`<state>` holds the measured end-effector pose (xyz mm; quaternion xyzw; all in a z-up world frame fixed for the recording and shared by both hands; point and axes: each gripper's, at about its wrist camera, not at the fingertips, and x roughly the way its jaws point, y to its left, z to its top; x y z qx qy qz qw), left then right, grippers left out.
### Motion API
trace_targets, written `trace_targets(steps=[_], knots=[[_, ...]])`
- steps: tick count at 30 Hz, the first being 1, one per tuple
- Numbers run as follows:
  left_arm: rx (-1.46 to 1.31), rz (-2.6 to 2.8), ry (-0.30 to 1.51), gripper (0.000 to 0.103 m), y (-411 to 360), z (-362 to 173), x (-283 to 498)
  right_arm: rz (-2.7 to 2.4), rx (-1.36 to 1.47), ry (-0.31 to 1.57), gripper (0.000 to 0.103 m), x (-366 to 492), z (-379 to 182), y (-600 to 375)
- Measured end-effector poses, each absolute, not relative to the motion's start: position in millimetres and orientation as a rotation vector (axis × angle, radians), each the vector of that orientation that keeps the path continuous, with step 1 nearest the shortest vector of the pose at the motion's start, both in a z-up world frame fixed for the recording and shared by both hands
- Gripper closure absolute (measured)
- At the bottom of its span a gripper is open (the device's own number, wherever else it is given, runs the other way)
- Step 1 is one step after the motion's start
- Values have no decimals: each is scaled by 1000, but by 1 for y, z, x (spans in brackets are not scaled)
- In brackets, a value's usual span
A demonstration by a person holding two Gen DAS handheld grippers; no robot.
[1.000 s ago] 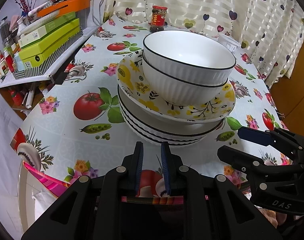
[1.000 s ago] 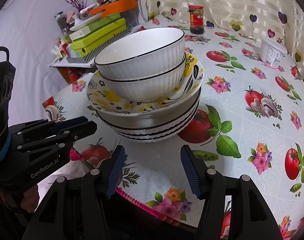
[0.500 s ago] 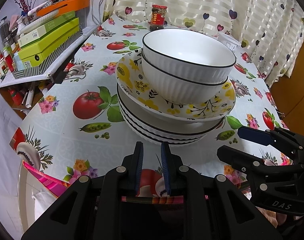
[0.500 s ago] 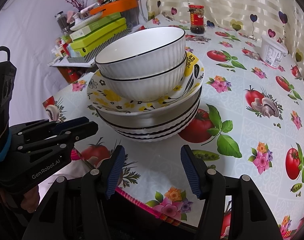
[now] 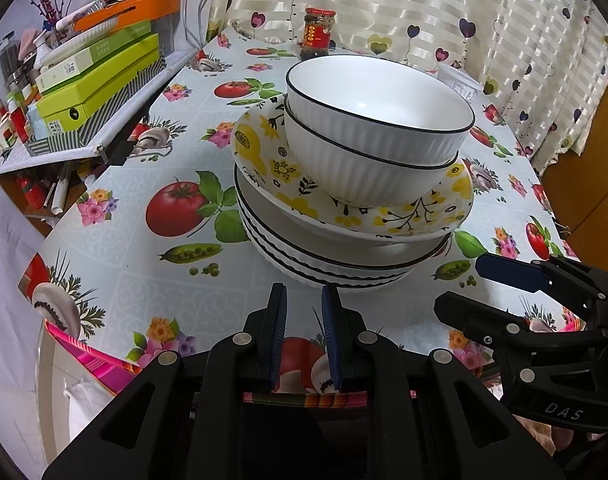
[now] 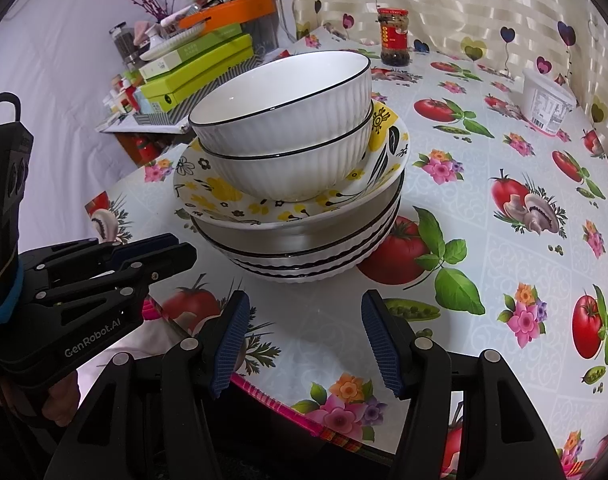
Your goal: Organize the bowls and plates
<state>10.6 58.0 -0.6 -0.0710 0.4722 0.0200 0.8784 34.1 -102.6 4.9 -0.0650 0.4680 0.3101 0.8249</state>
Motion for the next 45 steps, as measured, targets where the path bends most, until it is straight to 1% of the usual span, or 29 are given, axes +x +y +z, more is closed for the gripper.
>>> trace_targets(steps=[45], knots=[[-143,46,989,85,58,-3,11,662,-138,999,44,33,4,-101]])
